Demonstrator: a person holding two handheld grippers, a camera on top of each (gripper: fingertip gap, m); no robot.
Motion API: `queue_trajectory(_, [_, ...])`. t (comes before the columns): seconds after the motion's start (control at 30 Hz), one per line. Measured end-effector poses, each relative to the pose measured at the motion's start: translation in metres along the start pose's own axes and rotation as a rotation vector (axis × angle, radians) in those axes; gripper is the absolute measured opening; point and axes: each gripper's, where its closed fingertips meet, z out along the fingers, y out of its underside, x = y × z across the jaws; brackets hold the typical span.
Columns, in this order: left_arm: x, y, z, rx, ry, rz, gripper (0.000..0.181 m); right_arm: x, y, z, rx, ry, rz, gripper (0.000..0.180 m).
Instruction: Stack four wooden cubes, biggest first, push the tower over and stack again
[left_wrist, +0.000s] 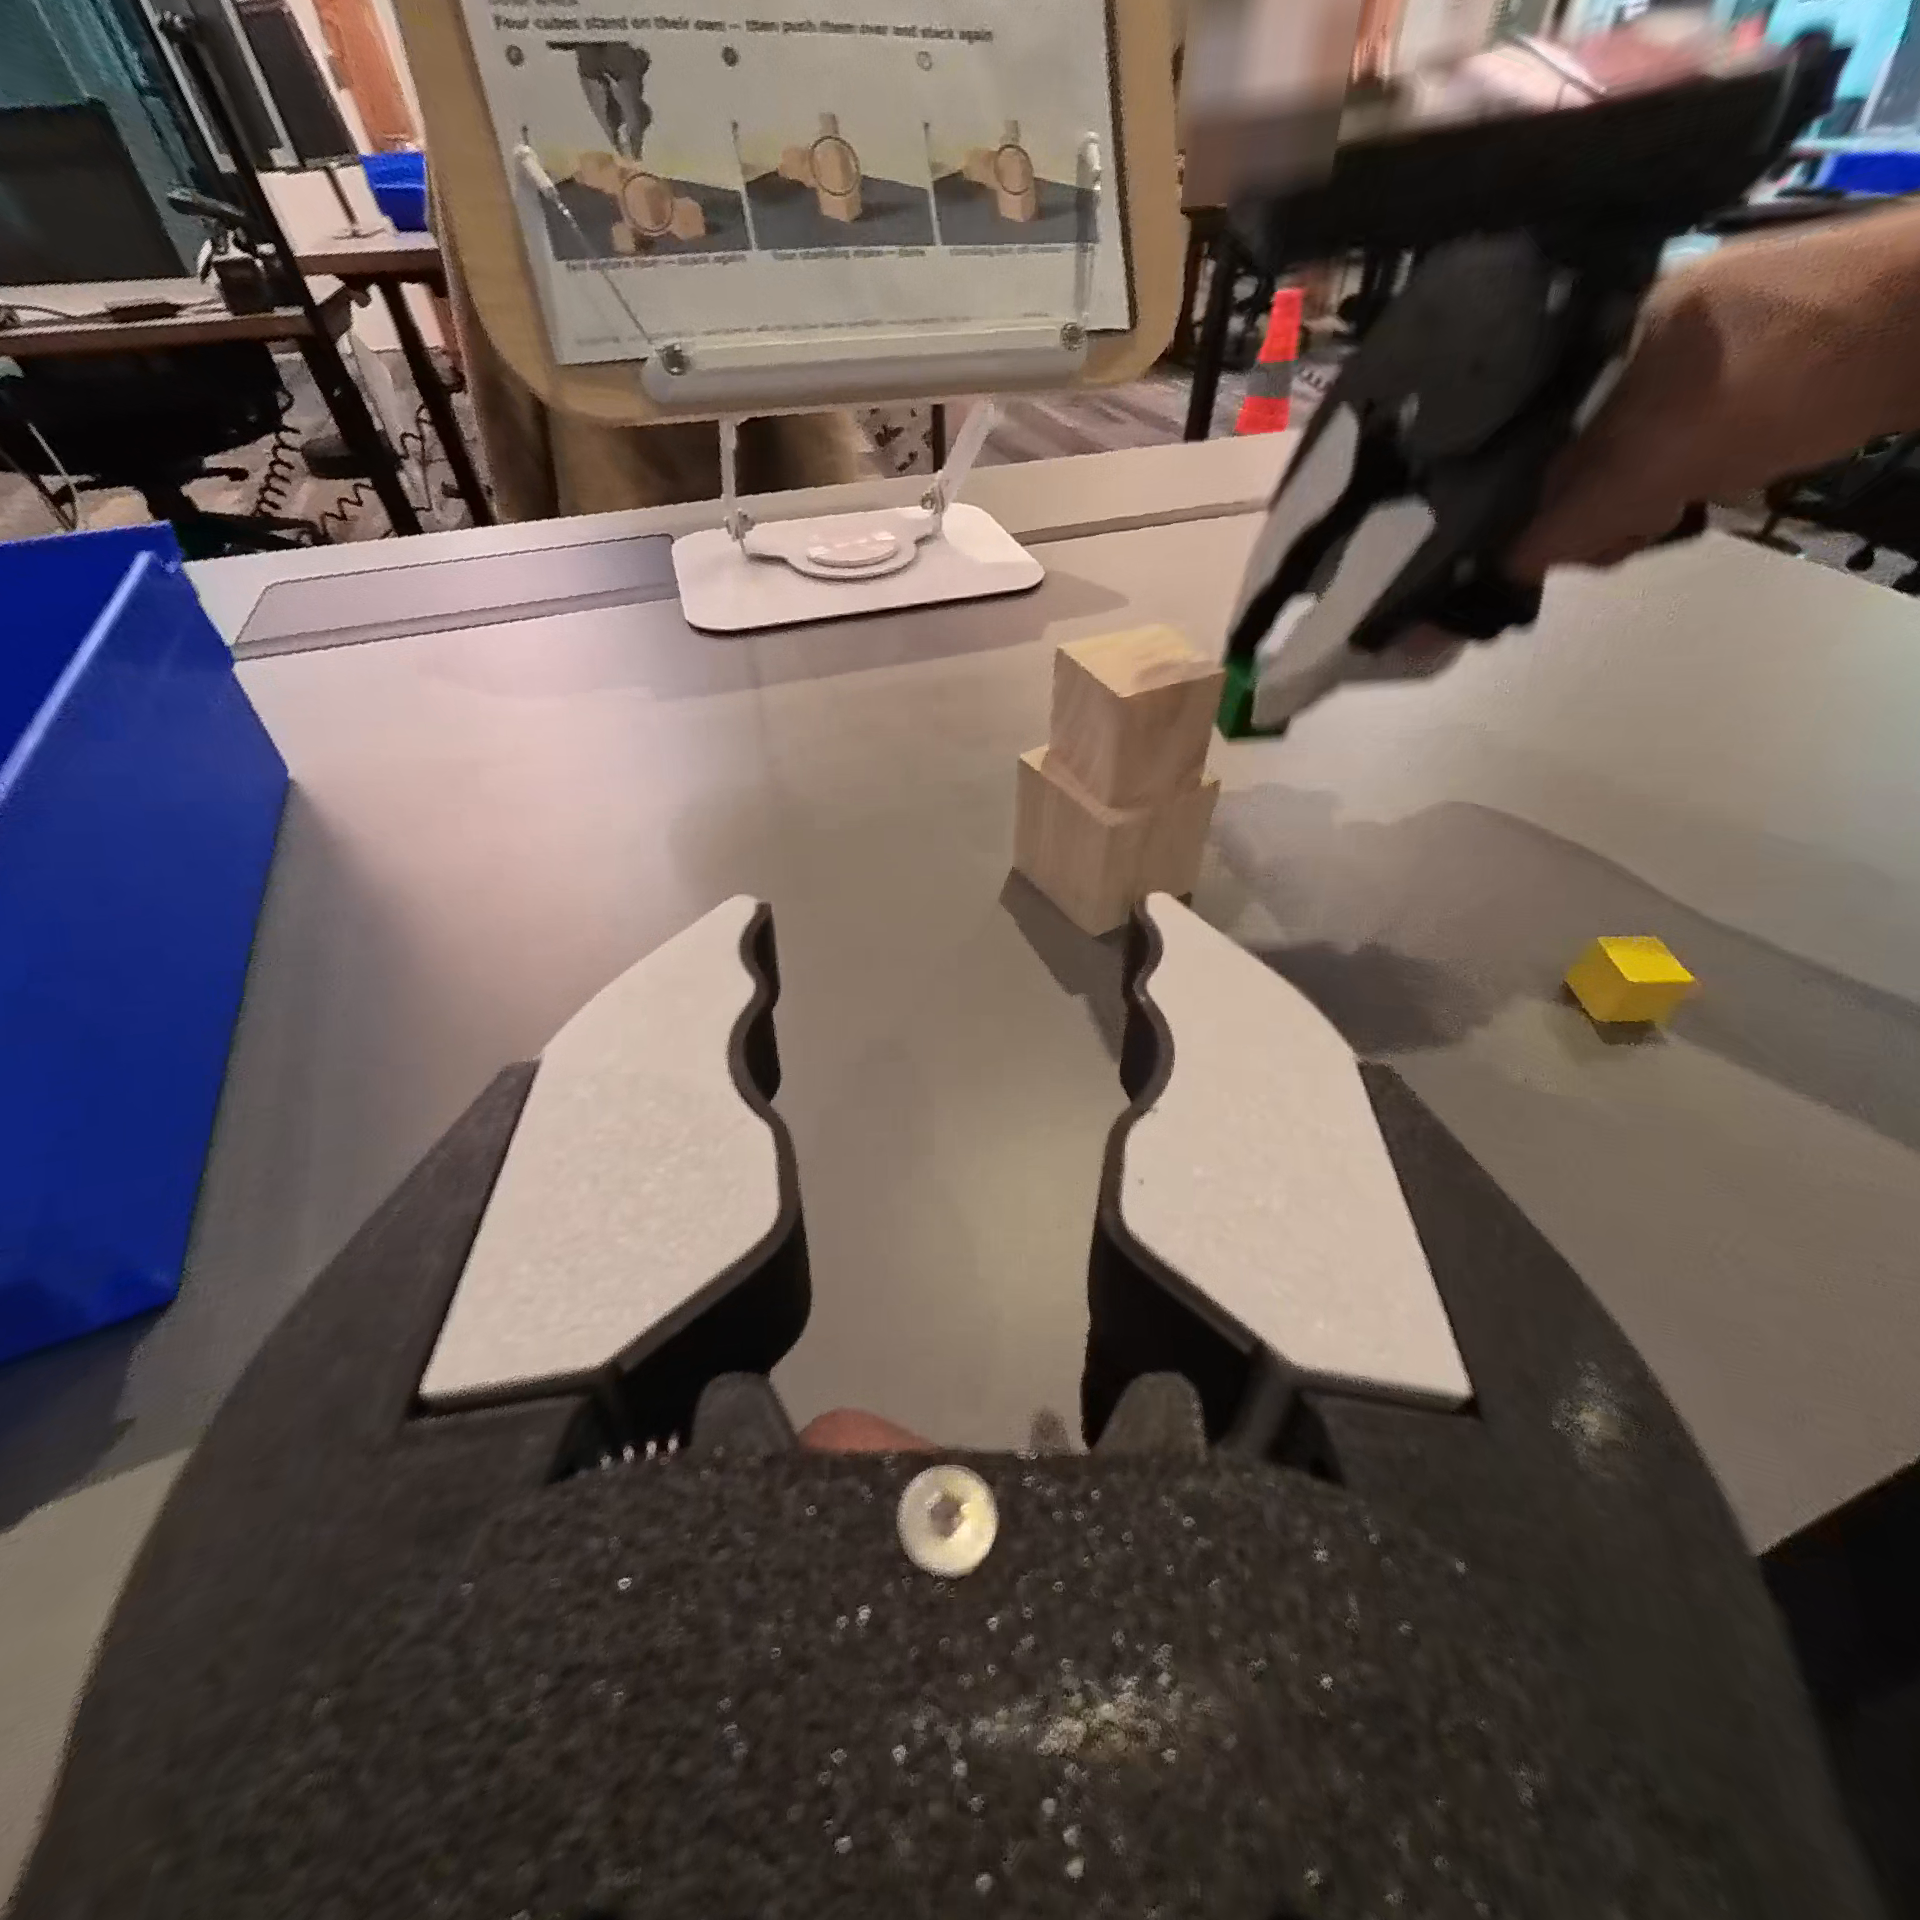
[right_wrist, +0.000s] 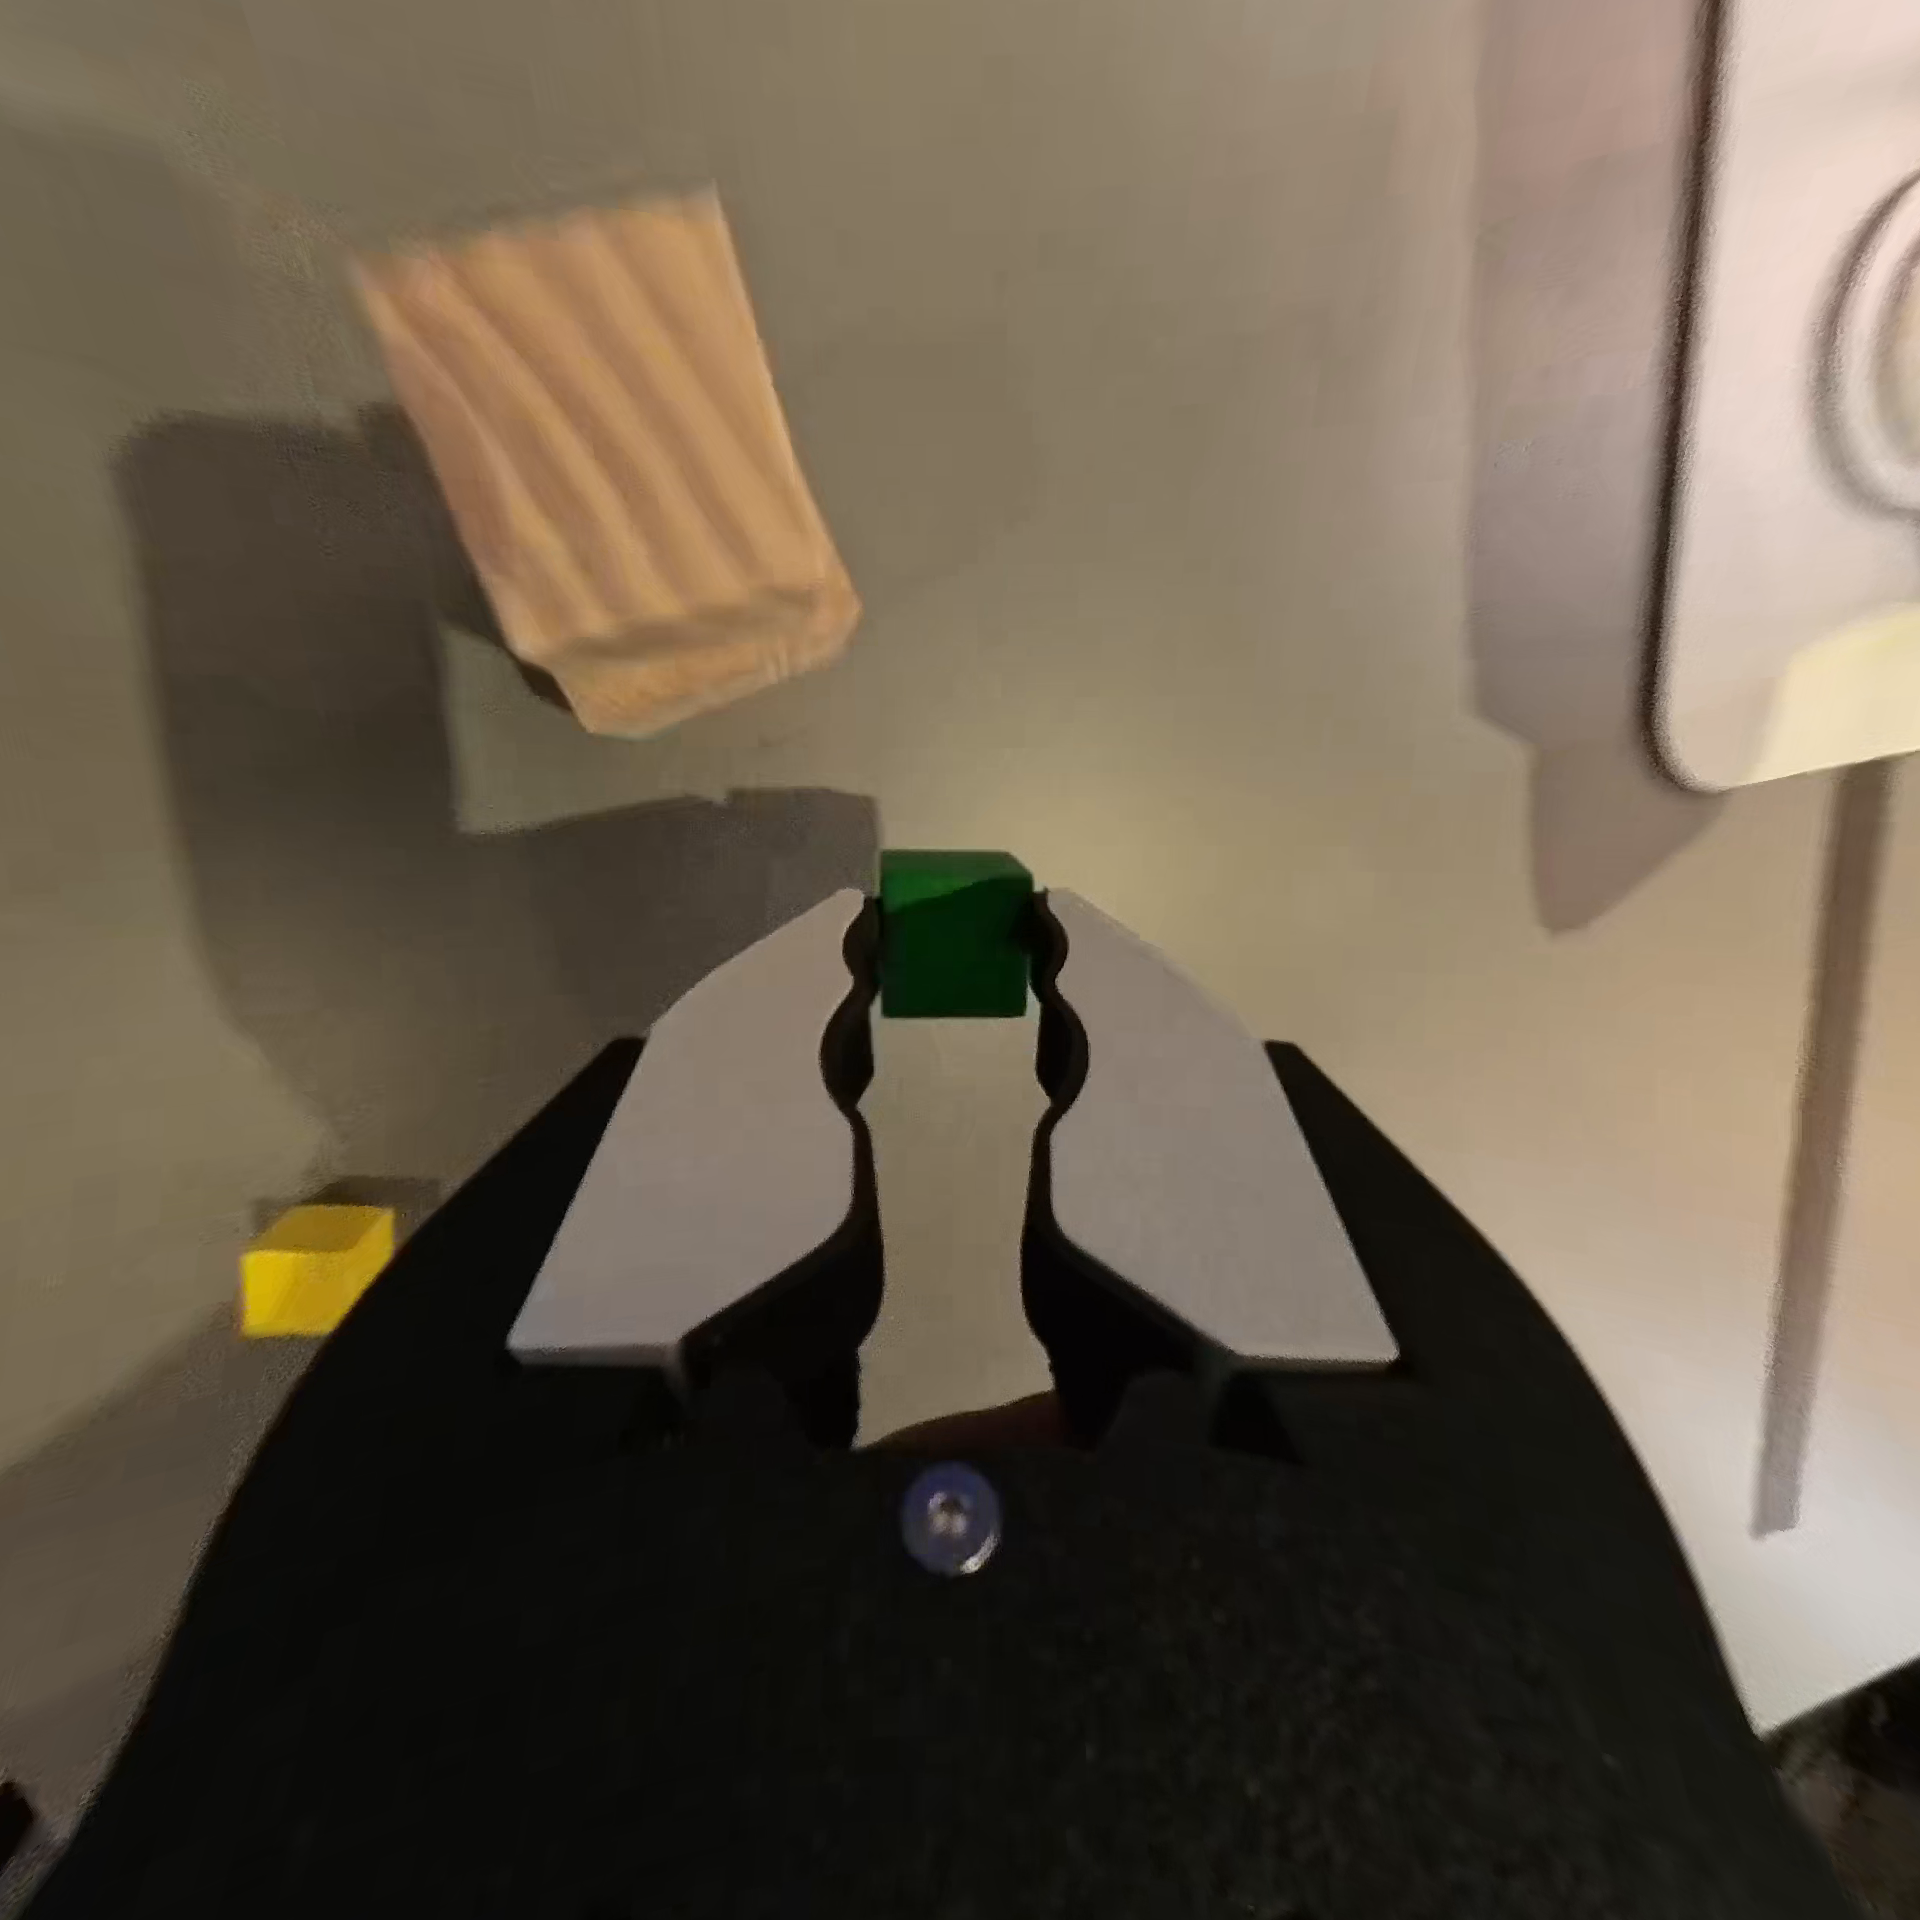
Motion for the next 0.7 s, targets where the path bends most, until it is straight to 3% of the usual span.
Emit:
queue_trajectory(0.1, [0.004,0.002,-0.001,-0.002,0.001,0.034,0.063,0.004,-0.041,-0.047,0.113,0.010,-0.064,0.027])
queue_trajectory(0.2, [0.006,0.003,0.000,-0.012,0.014,0.033,0.063,-0.014,-0.072,-0.066,0.145,-0.045,-0.164,0.027])
queue_trajectory(0.47, [0.001,0.011,0.004,-0.038,0.029,0.008,0.062,-0.035,-0.082,-0.031,0.052,-0.113,-0.238,0.027])
queue_trajectory(0.7, [0.006,0.013,0.004,-0.043,0.037,0.030,0.062,-0.039,-0.077,-0.029,0.040,-0.155,-0.225,0.027])
